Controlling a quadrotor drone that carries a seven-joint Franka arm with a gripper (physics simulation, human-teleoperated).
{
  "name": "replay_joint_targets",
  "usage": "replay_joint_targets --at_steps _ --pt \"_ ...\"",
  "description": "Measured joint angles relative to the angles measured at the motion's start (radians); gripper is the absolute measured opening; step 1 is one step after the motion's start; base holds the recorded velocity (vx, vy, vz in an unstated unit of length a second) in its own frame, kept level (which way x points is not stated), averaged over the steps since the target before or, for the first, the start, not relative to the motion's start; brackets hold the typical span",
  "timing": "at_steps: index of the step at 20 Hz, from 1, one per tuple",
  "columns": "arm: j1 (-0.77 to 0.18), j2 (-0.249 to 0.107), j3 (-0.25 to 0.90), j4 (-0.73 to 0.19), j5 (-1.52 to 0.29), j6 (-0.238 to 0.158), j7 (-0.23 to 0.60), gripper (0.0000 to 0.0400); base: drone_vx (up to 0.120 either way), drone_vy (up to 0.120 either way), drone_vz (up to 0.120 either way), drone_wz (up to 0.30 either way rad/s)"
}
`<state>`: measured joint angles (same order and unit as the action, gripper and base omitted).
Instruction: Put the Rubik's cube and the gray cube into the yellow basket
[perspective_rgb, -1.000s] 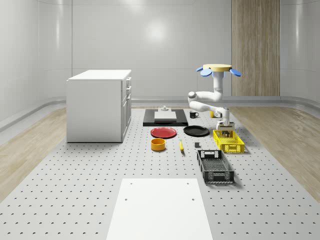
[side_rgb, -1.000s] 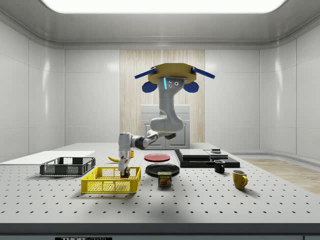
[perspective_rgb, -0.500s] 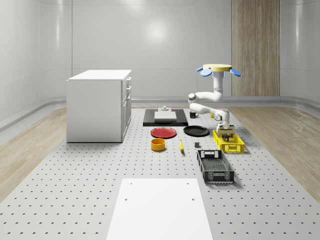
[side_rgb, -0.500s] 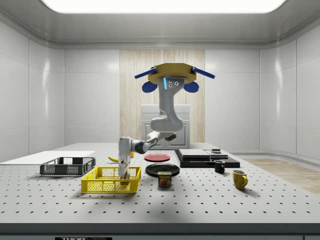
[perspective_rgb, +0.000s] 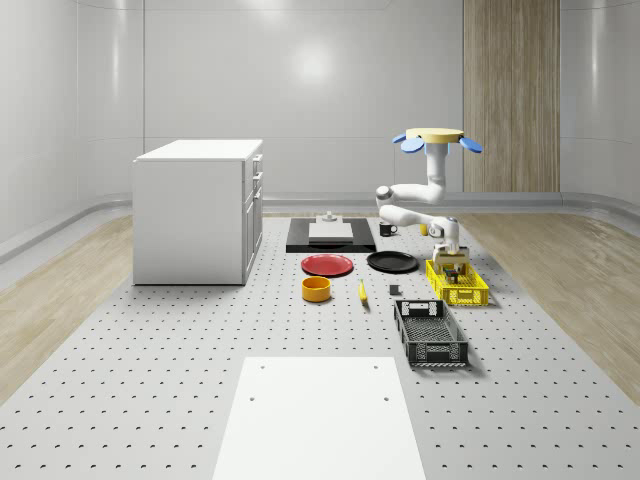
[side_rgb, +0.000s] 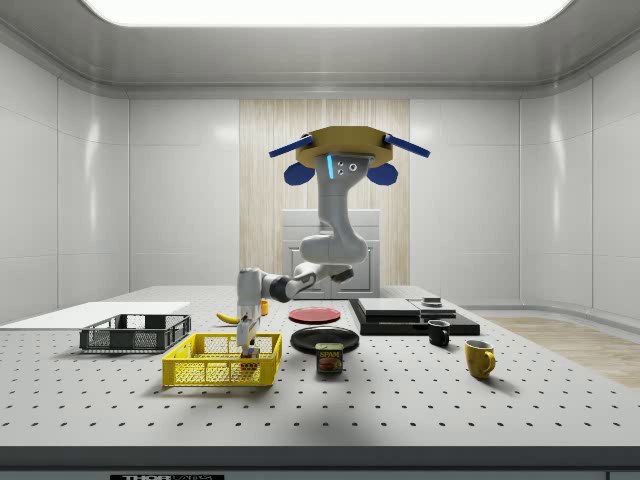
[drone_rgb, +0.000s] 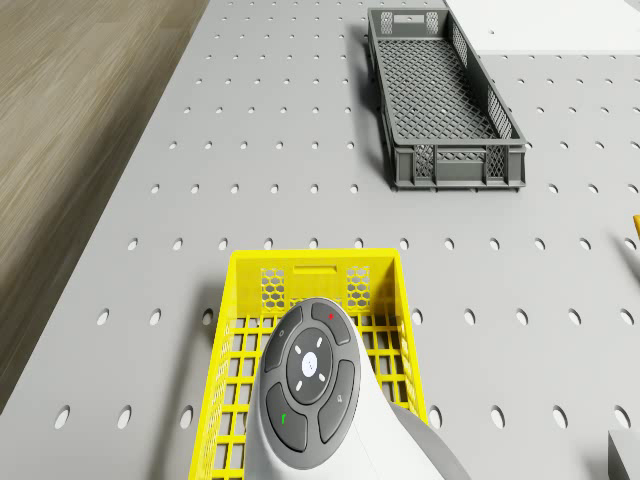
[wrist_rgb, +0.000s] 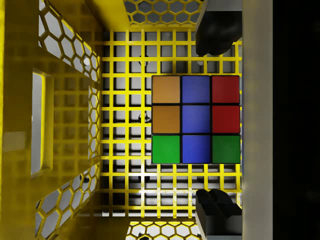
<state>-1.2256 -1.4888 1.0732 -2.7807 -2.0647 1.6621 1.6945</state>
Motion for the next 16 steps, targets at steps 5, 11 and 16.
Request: replay_joint_targets --at_steps 5,11,16 --pt "0.016 0.002 0.054 -0.026 0.049 -0.030 -0.001 0.0399 0.000 0.000 0.112 0.000" --pt "0.023 0.005 0.081 -0.037 0.074 -0.045 -0.002 0.0400 0.000 -0.120 0.033 0.000" --pt "0.025 0.007 0.088 -0.040 0.080 -0.050 -0.002 0.0400 0.000 -0.120 0.000 0.000"
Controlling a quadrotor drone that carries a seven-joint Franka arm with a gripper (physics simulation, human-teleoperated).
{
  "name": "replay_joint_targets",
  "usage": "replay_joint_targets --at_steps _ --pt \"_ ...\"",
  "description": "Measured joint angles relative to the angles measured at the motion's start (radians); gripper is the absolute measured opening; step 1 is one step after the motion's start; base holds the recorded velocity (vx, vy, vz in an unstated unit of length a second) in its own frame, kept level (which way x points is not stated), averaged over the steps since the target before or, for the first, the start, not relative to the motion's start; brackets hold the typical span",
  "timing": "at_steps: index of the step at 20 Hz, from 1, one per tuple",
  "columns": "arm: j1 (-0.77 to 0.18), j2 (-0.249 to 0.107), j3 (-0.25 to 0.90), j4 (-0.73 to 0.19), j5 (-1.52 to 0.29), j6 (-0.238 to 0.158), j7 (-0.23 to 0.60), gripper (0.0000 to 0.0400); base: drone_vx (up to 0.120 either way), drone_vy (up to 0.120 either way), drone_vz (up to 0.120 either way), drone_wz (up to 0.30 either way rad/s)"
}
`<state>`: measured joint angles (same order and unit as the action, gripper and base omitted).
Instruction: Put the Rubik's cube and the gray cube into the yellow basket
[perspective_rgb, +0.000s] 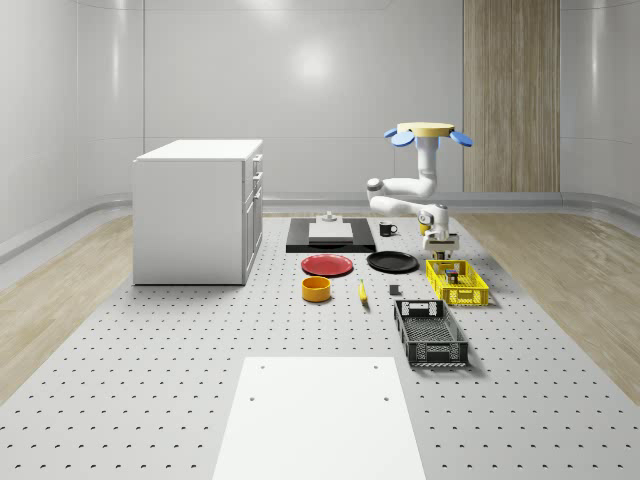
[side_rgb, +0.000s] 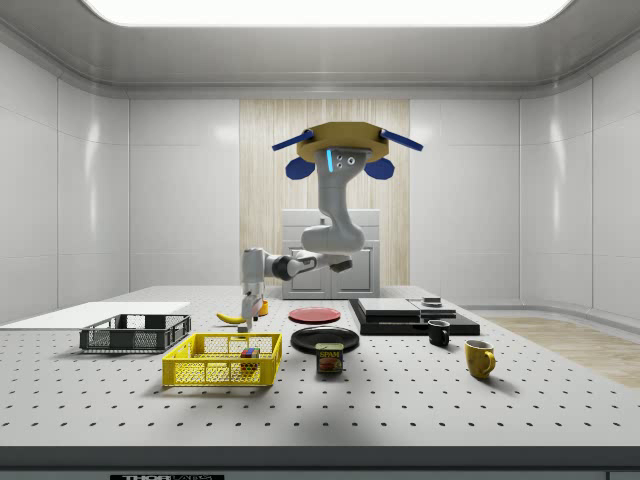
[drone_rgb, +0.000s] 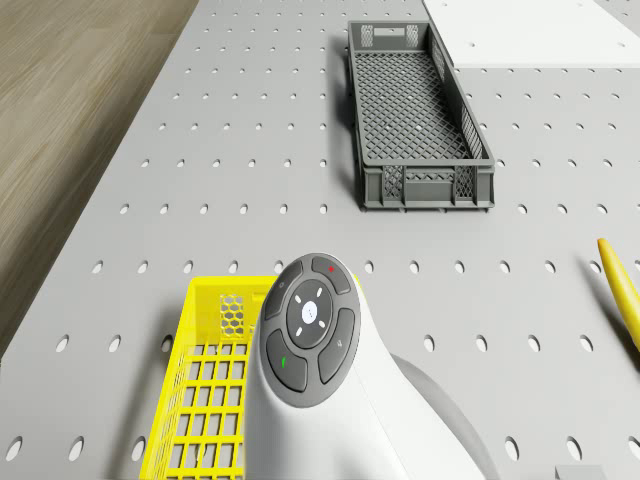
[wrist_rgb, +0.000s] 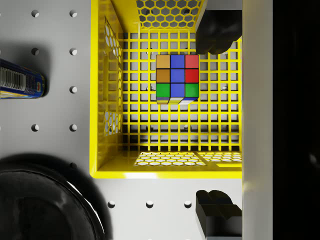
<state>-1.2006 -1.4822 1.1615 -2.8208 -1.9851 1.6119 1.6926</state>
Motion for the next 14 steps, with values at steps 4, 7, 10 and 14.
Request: replay_joint_targets --at_steps 4,7,10,14 --pt "0.001 0.001 0.002 -0.001 0.001 -0.002 0.000 0.0400 0.000 -0.120 0.000 0.000" --pt "0.001 0.002 0.002 -0.001 0.002 -0.003 -0.001 0.0400 0.000 -0.120 0.000 0.000" --pt "0.002 0.003 0.003 -0.001 0.002 -0.004 -0.001 0.0400 0.000 -0.120 0.000 0.000" --pt "0.002 0.003 0.003 -0.001 0.001 -0.005 -0.001 0.0400 0.050 -0.120 0.000 0.000"
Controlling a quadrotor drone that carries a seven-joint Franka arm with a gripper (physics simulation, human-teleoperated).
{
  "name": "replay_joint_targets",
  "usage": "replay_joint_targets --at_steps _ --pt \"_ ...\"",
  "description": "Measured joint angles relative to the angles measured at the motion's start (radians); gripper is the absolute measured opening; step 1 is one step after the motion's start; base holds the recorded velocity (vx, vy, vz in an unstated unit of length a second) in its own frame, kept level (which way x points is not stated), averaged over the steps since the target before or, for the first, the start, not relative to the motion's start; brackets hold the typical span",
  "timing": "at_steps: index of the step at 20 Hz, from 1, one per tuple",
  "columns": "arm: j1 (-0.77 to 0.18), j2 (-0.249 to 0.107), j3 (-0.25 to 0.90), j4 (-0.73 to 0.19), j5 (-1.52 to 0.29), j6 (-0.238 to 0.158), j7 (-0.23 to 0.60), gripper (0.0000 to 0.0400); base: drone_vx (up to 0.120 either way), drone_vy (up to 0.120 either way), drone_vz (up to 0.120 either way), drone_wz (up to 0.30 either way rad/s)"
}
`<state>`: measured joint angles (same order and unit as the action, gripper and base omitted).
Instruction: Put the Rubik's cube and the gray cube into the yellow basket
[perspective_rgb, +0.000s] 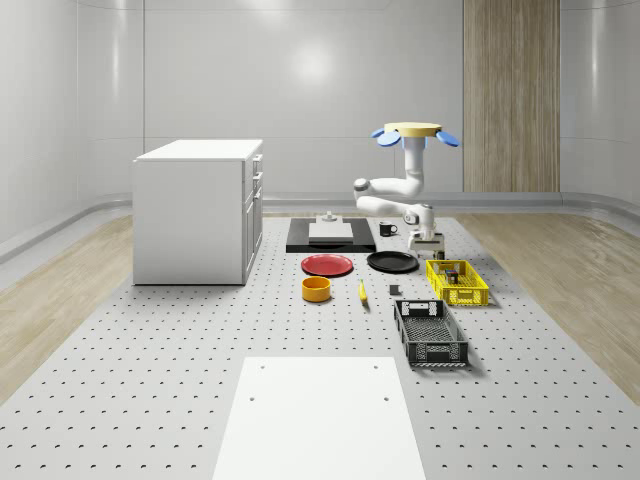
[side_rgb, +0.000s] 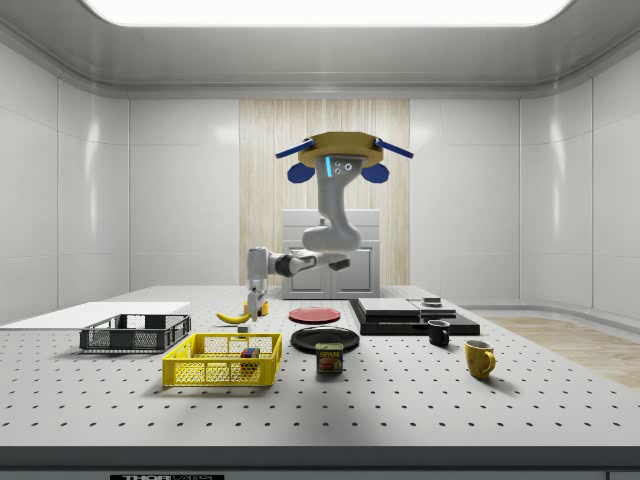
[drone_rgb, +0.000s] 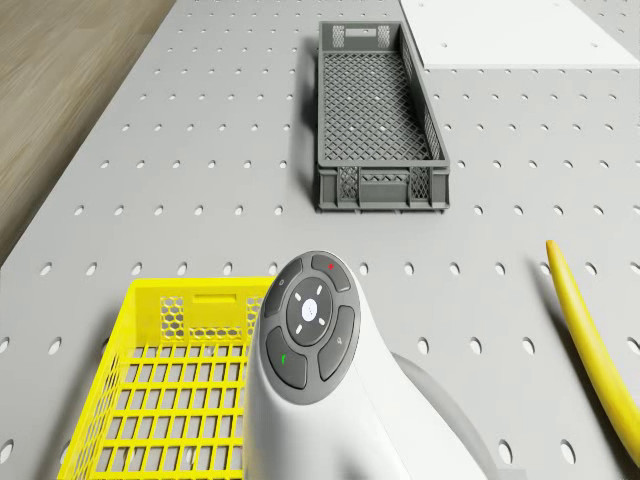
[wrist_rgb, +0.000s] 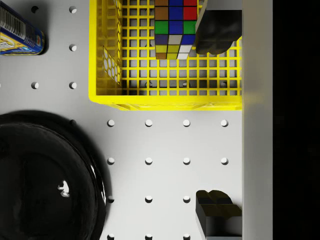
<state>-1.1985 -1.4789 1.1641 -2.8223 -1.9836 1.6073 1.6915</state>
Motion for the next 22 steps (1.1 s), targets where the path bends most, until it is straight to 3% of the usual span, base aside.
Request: replay_joint_targets --at_steps 13,22 --pt "0.001 0.002 0.000 0.000 -0.001 -0.002 -0.001 0.0400 0.120 -0.120 0.000 0.000" --pt "0.002 0.004 -0.001 0.000 -0.002 -0.004 -0.001 0.0400 0.036 -0.120 0.000 0.000"
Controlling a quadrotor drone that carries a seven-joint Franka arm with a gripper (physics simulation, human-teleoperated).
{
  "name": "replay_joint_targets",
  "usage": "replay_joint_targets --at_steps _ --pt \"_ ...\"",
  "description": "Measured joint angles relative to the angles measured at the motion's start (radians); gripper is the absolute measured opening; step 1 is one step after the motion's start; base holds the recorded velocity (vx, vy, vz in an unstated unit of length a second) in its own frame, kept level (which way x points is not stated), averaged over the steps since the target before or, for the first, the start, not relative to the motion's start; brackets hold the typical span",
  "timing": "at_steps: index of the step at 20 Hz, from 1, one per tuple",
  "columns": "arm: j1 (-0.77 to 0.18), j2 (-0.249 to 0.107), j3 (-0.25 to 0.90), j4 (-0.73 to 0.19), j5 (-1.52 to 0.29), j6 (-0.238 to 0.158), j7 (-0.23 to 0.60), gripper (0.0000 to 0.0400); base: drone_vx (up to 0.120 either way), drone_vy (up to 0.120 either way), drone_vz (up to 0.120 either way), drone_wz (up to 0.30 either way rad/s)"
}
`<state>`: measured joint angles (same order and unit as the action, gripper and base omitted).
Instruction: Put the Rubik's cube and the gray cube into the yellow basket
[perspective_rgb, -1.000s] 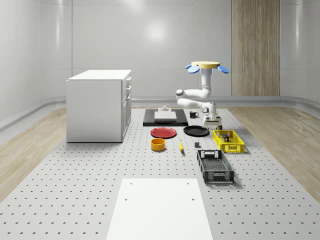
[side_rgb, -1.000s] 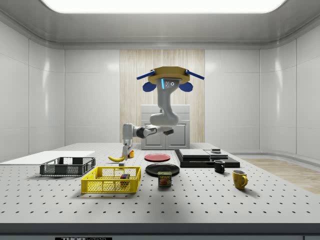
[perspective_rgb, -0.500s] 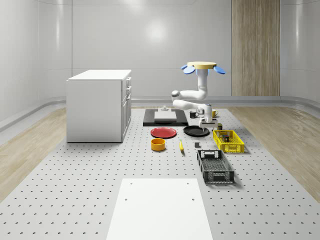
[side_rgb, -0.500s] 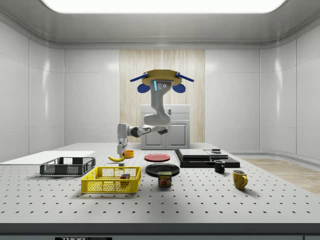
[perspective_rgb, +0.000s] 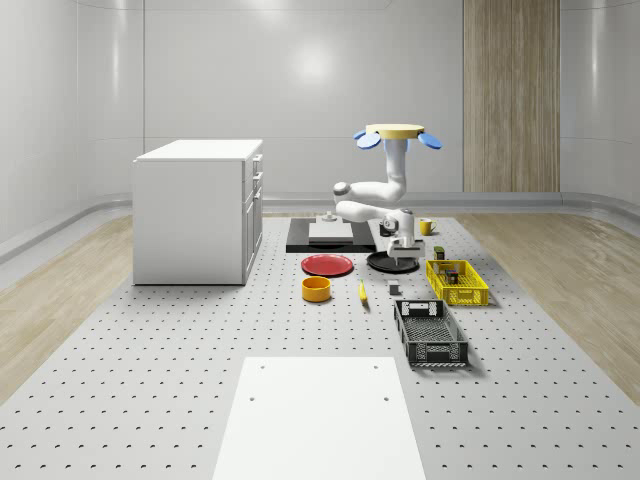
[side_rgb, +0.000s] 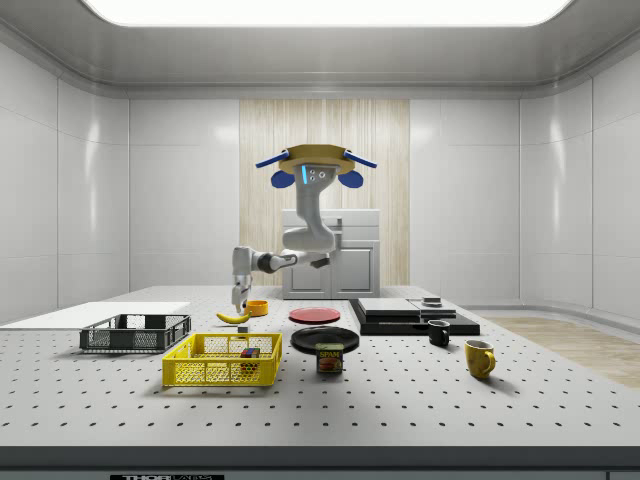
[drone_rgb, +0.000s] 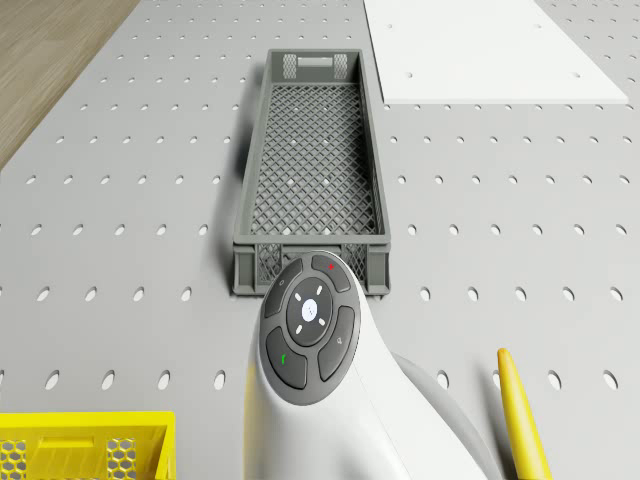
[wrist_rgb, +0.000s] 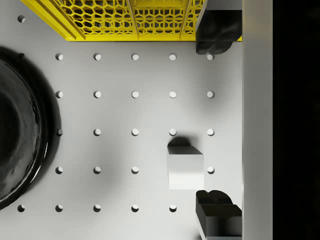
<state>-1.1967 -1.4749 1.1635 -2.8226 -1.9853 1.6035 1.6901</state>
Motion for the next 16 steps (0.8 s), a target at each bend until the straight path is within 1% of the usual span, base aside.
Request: replay_joint_targets --at_steps 8,9,10,16 --pt "0.001 0.001 0.000 0.000 -0.001 -0.001 0.000 0.0400 0.000 -0.120 0.000 0.000" --pt "0.001 0.001 0.000 0.000 -0.001 -0.001 0.000 0.0400 0.000 -0.120 -0.080 0.000" --pt "0.001 0.001 0.000 0.000 -0.001 -0.001 -0.001 0.0400 0.000 -0.040 -0.120 0.000" --pt "0.001 0.002 0.000 0.000 -0.001 -0.002 -0.001 0.0400 0.000 0.000 -0.120 0.000"
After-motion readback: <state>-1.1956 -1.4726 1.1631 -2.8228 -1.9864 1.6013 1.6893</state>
